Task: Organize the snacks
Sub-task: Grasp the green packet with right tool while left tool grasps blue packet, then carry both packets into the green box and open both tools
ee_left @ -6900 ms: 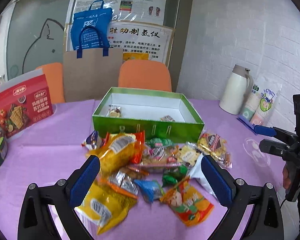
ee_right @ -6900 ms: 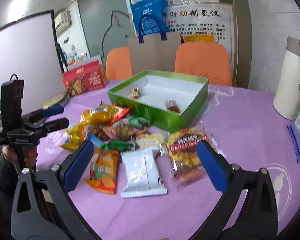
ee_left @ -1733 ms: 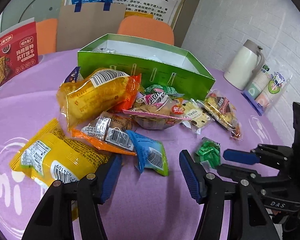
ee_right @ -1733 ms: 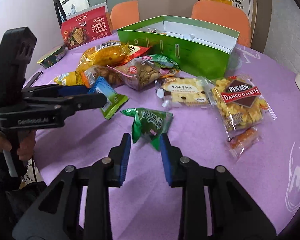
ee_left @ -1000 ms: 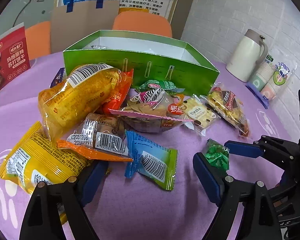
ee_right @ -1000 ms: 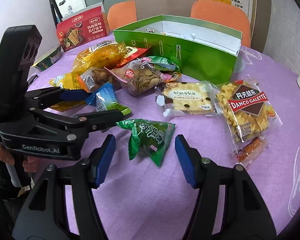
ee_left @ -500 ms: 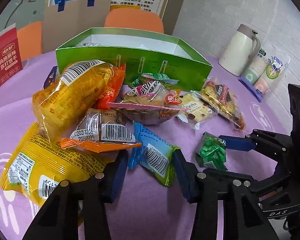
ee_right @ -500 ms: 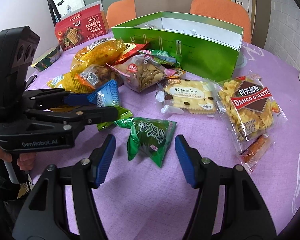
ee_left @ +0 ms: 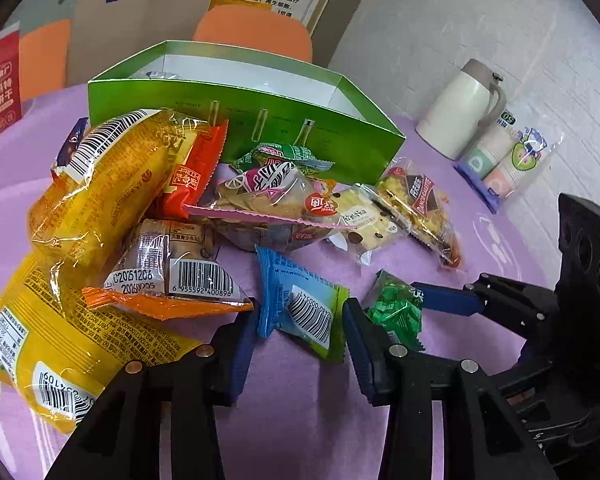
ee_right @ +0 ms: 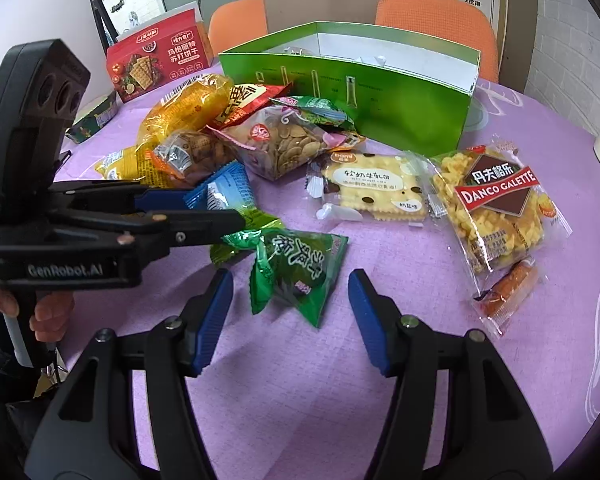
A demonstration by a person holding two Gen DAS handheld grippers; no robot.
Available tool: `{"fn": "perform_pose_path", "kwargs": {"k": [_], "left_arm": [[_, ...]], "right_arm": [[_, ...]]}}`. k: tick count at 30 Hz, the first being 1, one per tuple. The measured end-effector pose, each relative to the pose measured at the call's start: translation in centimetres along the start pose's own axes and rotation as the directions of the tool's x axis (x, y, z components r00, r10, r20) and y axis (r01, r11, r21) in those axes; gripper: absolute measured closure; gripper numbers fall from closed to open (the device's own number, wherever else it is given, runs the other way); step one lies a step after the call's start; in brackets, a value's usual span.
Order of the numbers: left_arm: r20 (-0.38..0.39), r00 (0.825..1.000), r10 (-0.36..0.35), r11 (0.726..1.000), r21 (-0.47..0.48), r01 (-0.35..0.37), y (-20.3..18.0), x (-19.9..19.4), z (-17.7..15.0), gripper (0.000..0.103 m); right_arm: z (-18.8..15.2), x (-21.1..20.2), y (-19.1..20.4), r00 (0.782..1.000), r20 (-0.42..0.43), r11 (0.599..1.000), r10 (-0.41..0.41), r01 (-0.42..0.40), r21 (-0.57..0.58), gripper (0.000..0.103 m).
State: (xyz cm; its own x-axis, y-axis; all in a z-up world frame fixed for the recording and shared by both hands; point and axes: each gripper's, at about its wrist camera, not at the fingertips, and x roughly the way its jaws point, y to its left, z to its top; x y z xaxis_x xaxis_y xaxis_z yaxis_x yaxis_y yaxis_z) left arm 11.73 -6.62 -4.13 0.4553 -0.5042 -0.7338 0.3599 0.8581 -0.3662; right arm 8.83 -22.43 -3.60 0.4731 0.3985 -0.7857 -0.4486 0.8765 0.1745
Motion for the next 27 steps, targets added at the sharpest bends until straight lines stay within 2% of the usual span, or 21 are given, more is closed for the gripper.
{"fn": "perform_pose_path", "kwargs": {"k": [3,5,6,7,8,11,13,17,20,24,27], "left_arm": [[0.007,1.000,-0.025,0.999,-0.030,0.025,0.2,0.1,0.3,0.051],[0.012,1.000,-0.017,1.000,-0.025,0.017,0.1,0.3,0.5,0.051],[0.013,1.000,-0.002,1.000,-0.006,0.002,-0.2,0.5,0.5,0.055],[0.009,1.000,0.018,1.000,0.018,-0.018,-0.5,0.6,0.4,0.066],[-0.002,1.000,0.022,0.999,0.036,-0.022,-0.8,0.7,0.3,0.071],[0.005,0.999,0.041,0.998,0.052,-0.042,-1.4,0.1,0.1,0.072],[0.020,0.999,0.047,0.997,0.059,-0.048,-1.5,-0.7,0.0,0.072],[0.043,0.999,0.014,0.998,0.063,-0.016,-1.7,-2.8,0.3,0.072],[0.093,0.996,0.000,0.997,0.083,-0.007,-2.3,-4.9,1.1,0.072],[0.171,0.985,-0.008,0.996,0.085,-0.007,-2.8,-7.5,3.2,0.072],[0.217,0.976,0.012,0.997,0.068,-0.027,-2.6,-8.6,5.4,0.072]], "right_arm": [[0.0,0.0,-0.1,1.000,-0.001,1.000,0.001,-0.001,0.004,0.042],[0.0,0.1,-0.1,1.000,0.002,1.000,-0.001,0.001,0.006,0.042],[0.0,0.1,-0.1,1.000,0.003,1.000,-0.004,0.004,0.005,0.045],[0.1,0.2,-0.1,1.000,0.004,1.000,-0.011,0.011,-0.002,0.055],[0.1,0.2,0.0,1.000,0.004,1.000,-0.016,0.016,-0.013,0.066],[0.2,-0.2,0.0,1.000,0.009,1.000,-0.007,0.008,-0.013,0.070],[0.1,-0.9,0.0,1.000,0.025,1.000,0.003,-0.002,-0.012,0.070],[0.6,-3.1,-0.1,0.997,0.077,1.000,0.005,-0.004,-0.017,0.070],[1.5,-5.0,-0.2,0.991,0.131,1.000,0.003,-0.002,-0.013,0.070],[3.4,-6.7,-1.2,0.978,0.207,0.999,-0.029,0.026,0.019,0.070],[5.2,-7.4,-2.1,0.966,0.255,0.998,-0.041,0.029,0.048,0.070]]}}
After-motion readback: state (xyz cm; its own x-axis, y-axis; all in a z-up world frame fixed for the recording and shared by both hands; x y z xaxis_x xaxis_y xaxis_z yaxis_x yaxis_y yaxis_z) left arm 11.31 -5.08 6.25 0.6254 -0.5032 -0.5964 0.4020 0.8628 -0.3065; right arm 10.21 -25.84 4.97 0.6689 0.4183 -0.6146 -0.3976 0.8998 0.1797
